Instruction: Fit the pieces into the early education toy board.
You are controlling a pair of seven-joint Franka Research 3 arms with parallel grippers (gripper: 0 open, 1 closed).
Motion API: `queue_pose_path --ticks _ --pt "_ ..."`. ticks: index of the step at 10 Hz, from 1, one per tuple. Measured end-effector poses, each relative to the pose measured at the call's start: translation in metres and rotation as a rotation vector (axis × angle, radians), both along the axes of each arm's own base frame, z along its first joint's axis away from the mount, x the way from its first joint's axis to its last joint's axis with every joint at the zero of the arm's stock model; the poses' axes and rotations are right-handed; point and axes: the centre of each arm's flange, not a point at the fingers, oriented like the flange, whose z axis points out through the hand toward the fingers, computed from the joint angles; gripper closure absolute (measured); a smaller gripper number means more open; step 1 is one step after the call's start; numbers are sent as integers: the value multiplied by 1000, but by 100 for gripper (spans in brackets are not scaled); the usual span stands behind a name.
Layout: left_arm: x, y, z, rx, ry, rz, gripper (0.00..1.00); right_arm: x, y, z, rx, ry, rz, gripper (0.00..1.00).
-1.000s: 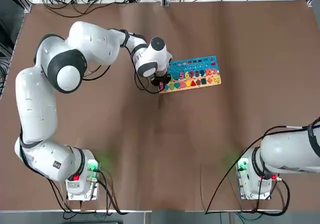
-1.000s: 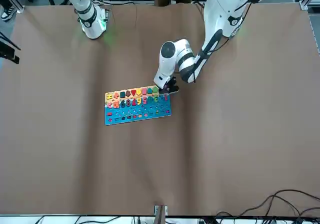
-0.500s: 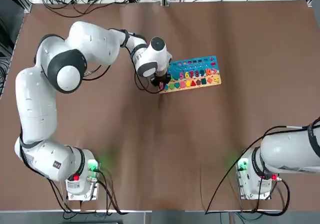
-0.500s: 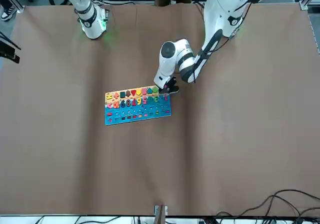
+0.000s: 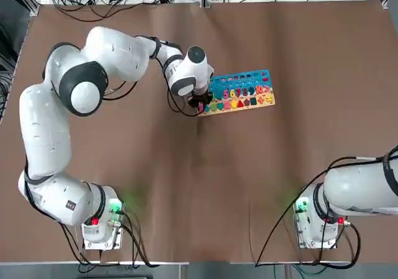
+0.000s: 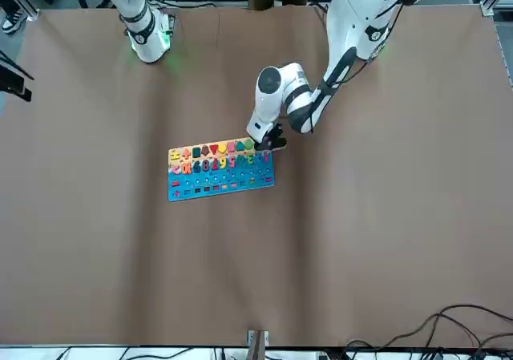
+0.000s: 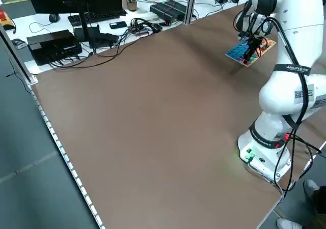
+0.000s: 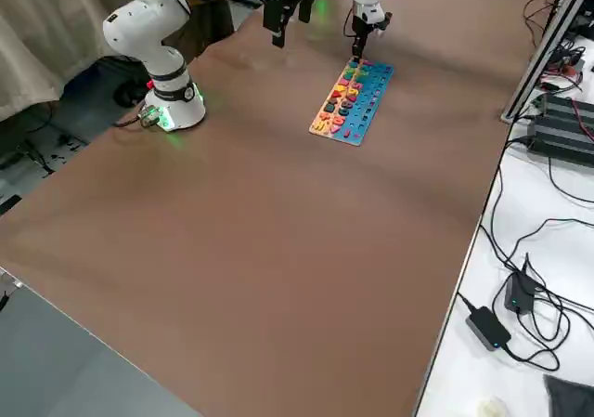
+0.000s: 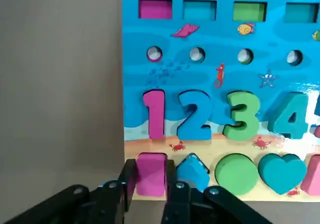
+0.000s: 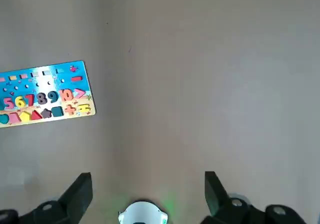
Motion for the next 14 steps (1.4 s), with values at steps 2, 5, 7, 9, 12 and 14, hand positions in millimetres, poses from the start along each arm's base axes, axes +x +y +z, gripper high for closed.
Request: queue_pose_path --ticks 2,5,7,9,12,14 --pt "0 0 0 -1 0 0 74 0 0 0 0 0 0 1" --pt "0 0 0 0 0 0 74 0 0 0 0 0 0 1" --pt "0 -1 0 2 0 -1 74 0 0 0 0 0 0 1" --pt "0 -2 0 7 2 -2 74 0 0 0 0 0 0 1" --pt "0 -3 1 14 3 -3 74 0 0 0 0 0 0 1" --pt "0 -4 1 17 4 -3 74 0 0 0 0 0 0 1"
